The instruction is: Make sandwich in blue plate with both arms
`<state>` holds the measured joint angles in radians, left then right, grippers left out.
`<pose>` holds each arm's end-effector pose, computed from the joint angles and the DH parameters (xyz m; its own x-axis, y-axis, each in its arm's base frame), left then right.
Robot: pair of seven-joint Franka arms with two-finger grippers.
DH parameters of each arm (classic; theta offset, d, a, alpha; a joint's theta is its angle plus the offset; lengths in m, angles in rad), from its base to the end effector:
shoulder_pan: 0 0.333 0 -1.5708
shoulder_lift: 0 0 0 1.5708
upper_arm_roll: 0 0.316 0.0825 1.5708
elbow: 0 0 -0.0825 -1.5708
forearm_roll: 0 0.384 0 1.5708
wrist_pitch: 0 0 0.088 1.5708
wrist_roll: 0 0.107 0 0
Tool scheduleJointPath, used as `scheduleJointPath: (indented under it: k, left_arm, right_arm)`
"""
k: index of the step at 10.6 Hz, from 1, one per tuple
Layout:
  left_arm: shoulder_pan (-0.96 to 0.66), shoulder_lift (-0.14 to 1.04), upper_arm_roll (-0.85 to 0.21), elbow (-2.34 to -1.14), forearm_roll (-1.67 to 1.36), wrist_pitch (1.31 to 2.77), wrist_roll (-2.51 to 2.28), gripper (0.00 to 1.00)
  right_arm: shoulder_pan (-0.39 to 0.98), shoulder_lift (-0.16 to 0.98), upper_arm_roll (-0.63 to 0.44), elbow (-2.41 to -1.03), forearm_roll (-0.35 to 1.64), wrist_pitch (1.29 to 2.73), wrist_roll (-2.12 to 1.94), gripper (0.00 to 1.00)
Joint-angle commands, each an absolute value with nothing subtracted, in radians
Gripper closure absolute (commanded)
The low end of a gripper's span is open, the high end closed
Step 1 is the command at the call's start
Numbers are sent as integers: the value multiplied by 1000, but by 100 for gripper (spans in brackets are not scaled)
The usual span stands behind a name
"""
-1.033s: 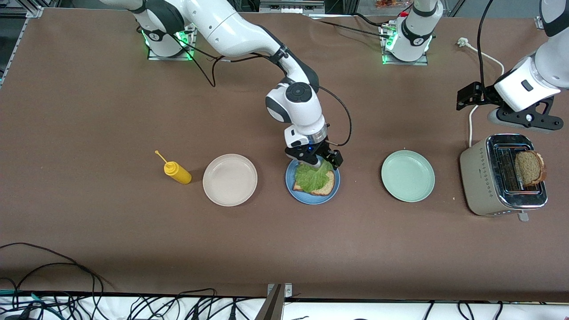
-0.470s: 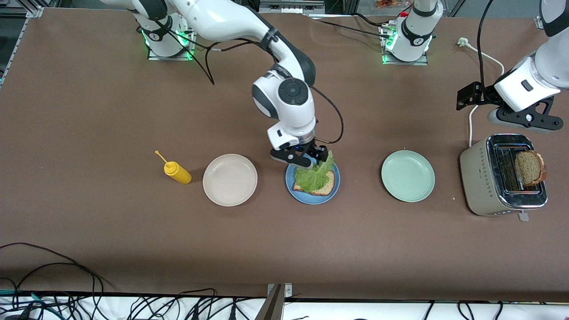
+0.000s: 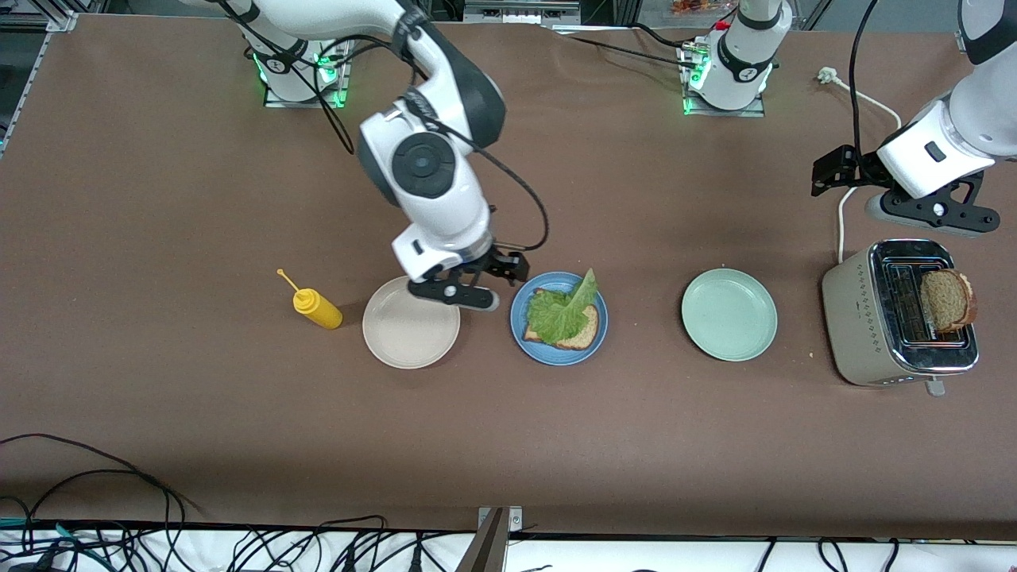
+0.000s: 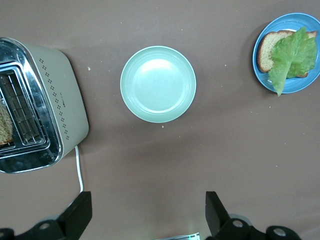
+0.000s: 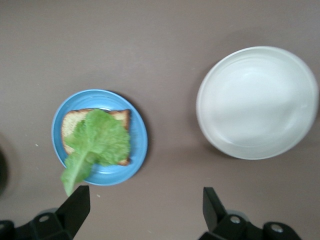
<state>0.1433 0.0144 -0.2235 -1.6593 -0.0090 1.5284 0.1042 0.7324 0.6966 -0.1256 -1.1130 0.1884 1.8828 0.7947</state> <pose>0.5472 -0.0442 0.5720 0.9727 -0.1833 -0.1424 -0.1813 -0.9831 0.0271 0.5946 0.4645 0.4143 0.9788 -0.2039 -0.0199 -0.2048 -0.9706 -0.1262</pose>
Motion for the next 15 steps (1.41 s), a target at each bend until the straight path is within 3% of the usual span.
scheduleJointPath:
  k: [1,6,10,12,14,15]
  left_arm:
    - [150,-9,-227,-1674,-28,1523,100,0]
    - [150,-9,-227,-1674,-28,1522,100,0]
    - [150,-9,-227,-1674,-28,1522,100,0]
    - [152,-9,-225,-1675,-28,1522,100,0]
    - [152,-9,-224,-1674,-26,1522,100,0]
    - [150,-9,-224,-1674,-28,1522,100,0]
  right_arm:
    - [649,520,-118,-1271,227,1786,588,0]
    - [481,267,-115,-1515,184,1730,249,0]
    - [388,145,-109,-1623,117,1727,141,0]
    - [303,49,-37,-1701,60,1726,103,0]
    - [145,28,87,-1678,6,1660,60,0]
    - [131,14,90,-1680,-1,1654,57,0]
